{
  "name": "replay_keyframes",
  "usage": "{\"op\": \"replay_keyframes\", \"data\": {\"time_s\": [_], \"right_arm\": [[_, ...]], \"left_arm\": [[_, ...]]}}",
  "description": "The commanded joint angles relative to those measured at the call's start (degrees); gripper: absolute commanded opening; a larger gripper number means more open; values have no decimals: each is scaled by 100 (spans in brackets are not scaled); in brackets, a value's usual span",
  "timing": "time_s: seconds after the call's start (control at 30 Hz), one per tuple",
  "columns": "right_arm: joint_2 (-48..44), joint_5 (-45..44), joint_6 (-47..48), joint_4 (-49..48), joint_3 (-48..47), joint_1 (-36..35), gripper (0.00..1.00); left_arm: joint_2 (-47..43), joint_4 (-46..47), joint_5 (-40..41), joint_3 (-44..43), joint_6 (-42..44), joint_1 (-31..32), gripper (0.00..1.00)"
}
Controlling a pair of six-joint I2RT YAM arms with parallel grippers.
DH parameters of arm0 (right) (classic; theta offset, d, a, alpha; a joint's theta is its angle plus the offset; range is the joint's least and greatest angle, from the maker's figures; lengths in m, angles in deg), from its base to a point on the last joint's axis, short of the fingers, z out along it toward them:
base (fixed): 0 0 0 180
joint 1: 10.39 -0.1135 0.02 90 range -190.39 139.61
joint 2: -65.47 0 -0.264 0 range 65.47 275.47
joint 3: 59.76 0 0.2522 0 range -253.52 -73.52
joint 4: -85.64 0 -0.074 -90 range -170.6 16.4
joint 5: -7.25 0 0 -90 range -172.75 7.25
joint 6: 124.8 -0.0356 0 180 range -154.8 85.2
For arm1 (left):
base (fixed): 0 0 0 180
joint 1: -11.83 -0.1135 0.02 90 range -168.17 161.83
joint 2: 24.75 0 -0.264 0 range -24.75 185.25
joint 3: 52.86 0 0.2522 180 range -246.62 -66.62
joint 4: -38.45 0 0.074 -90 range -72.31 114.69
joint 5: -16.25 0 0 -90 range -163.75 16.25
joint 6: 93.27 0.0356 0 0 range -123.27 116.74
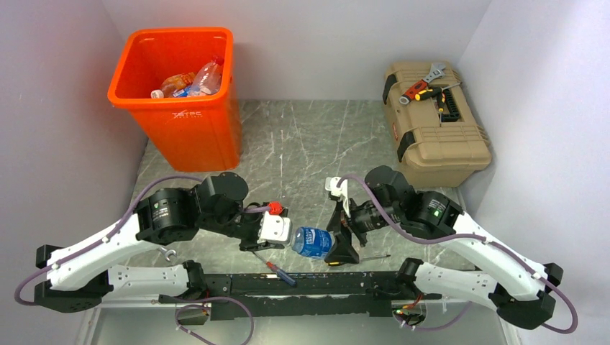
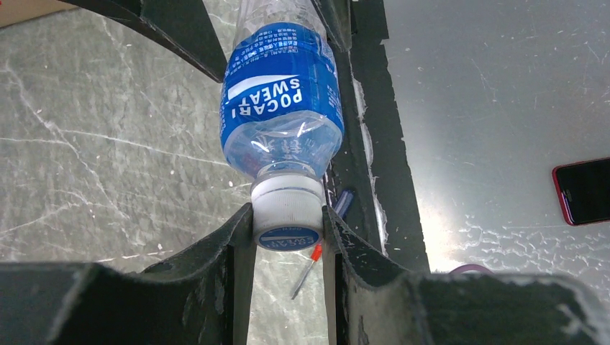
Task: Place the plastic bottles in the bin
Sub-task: Pick up the plastic bottle from the corner of the board.
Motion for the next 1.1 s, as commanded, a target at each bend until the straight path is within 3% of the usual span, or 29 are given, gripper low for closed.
{"op": "replay_keyframes", "data": {"time_s": [0.0,0.17,0.47,0.5,0.63,0.73,0.9,1.07], "right_arm": [[93,-232,-61,-406,18,-194,96],[283,-359,-101,-587,260,-459,86],[-107,-450,-197,-1100,401,-649,41],[-167,-469,-229,-1165,389,-654,39],[-515,-765,-469,-1862,590,-676,35],[-899,-1420,-748,-2692,938,-673,36],[-1511,-2405,-1210,-4514,1829,-676,33],[-1554,-3401,-1460,-5737,2409,-675,29]], "left_arm": [[-32,164,72,-202,148,0,0],[-147,351,132,-85,129,1,0],[-581,932,504,178,62,1,2],[-676,1054,569,249,36,0,9],[-1096,1793,1122,560,-168,0,64],[-1547,2710,1820,946,-507,0,98],[-2264,5117,3146,2017,-1729,1,99],[-2081,6401,4261,2515,-2964,0,99]]}}
